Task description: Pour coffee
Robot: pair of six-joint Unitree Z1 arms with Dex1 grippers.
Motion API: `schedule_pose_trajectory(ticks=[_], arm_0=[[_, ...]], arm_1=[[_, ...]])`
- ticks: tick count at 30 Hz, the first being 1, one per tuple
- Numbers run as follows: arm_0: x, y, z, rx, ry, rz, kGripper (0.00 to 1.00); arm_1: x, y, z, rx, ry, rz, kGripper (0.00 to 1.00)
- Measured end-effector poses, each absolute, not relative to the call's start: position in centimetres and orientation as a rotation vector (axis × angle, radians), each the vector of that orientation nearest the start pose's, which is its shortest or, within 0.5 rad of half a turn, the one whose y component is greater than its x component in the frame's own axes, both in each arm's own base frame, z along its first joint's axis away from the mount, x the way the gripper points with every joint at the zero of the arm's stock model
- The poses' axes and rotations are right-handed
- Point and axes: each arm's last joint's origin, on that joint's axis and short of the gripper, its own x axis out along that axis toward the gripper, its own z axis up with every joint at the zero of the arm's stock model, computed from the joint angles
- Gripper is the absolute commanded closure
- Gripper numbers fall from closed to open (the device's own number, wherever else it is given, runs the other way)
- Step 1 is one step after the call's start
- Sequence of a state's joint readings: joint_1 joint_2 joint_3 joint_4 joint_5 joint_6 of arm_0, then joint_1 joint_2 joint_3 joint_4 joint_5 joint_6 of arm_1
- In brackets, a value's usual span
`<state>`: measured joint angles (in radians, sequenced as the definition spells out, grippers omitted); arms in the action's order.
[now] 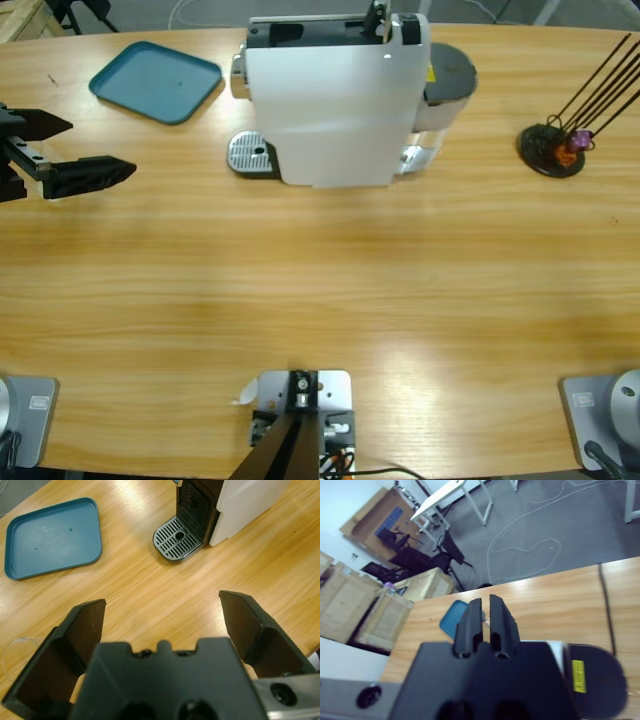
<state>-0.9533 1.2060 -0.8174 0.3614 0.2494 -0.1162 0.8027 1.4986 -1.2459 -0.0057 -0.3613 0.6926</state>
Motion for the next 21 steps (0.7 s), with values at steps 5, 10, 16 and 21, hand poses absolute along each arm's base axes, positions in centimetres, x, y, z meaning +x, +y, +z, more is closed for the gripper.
schedule_pose_trajectory(ticks=[5, 10, 16, 21], arm_0=[[11.7, -14.3, 32.0, 0.325, 0.666, -0.630, 0.012], [11.7, -14.3, 32.0, 0.325, 0.666, -0.630, 0.013], [11.7, -14.3, 32.0, 0.326, 0.667, -0.630, 0.013], [11.5, -14.1, 32.1, 0.329, 0.672, -0.629, 0.013]], arm_1=[[22.6, 23.4, 41.5, 0.556, 0.410, 0.404, 1.000], [21.9, 24.8, 41.3, 0.560, 0.430, 0.441, 1.000], [22.1, 26.6, 40.4, 0.553, 0.459, 0.493, 1.000], [23.0, 28.0, 39.3, 0.532, 0.474, 0.517, 1.000]])
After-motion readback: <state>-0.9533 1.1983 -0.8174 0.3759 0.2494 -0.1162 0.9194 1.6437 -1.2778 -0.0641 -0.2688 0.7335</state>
